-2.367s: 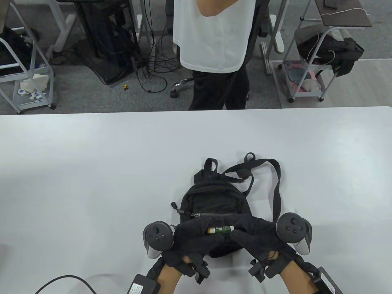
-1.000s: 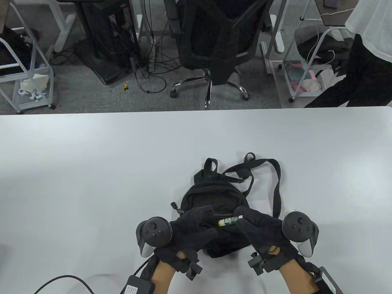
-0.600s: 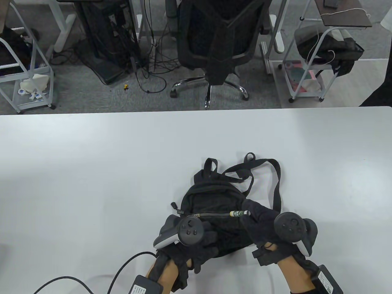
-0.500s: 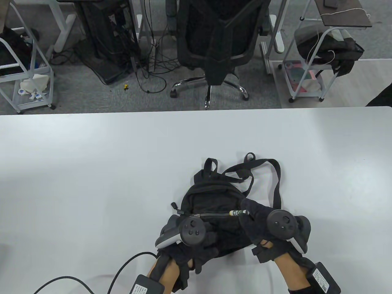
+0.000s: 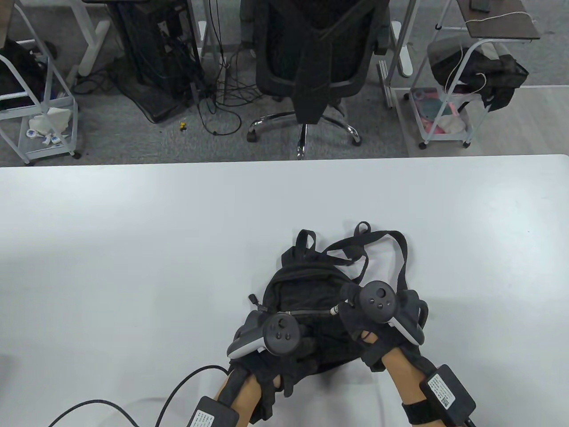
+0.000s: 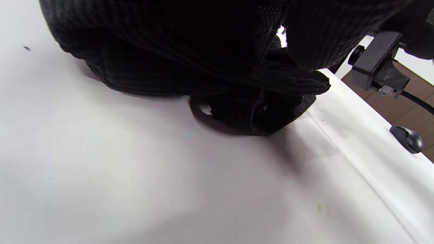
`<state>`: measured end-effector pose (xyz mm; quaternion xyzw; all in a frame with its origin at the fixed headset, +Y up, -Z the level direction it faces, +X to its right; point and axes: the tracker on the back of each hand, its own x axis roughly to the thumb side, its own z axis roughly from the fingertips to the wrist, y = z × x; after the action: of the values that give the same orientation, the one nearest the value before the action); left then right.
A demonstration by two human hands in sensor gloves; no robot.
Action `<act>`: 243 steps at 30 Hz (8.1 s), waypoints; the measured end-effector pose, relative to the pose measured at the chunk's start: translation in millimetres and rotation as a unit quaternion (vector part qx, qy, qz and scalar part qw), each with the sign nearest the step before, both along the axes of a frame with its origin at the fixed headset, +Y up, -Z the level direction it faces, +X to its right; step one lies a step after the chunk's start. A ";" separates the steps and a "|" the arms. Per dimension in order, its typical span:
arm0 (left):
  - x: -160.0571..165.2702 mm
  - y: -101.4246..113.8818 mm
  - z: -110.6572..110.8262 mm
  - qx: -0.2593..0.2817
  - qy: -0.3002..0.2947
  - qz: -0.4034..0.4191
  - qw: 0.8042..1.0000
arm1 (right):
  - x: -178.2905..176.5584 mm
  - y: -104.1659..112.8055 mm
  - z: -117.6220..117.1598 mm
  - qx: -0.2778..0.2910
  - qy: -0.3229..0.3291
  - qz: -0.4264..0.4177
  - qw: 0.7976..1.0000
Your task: Apply lubricant on backpack
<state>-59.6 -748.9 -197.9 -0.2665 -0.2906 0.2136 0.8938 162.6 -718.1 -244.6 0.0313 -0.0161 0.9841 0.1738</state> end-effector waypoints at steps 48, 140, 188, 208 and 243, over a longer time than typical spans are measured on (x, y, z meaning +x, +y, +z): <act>-0.5 0.1 -4.0 -0.012 0.001 0.006 1.000 | -7.0 -14.6 -7.6 -0.019 0.006 -0.045 0.999; 2.0 -1.9 -4.8 -0.020 -0.002 -0.001 1.000 | -37.9 -16.2 -0.4 0.007 0.023 -0.050 0.998; 2.0 -1.0 -4.8 -0.004 -0.009 0.005 1.000 | -48.7 0.6 14.8 0.078 0.046 0.009 0.996; -66.2 23.8 -11.2 0.114 0.193 0.409 0.885 | 1.5 -9.7 20.9 -0.048 0.102 -0.465 0.878; -54.9 33.0 -2.3 0.184 0.177 0.419 0.871 | -8.1 -16.3 23.3 -0.097 0.129 -0.419 0.894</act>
<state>-114.5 -715.9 -200.2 0.0915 -0.2458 0.5545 0.7898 154.5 -734.4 -221.3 0.1314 0.0899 0.8042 0.5726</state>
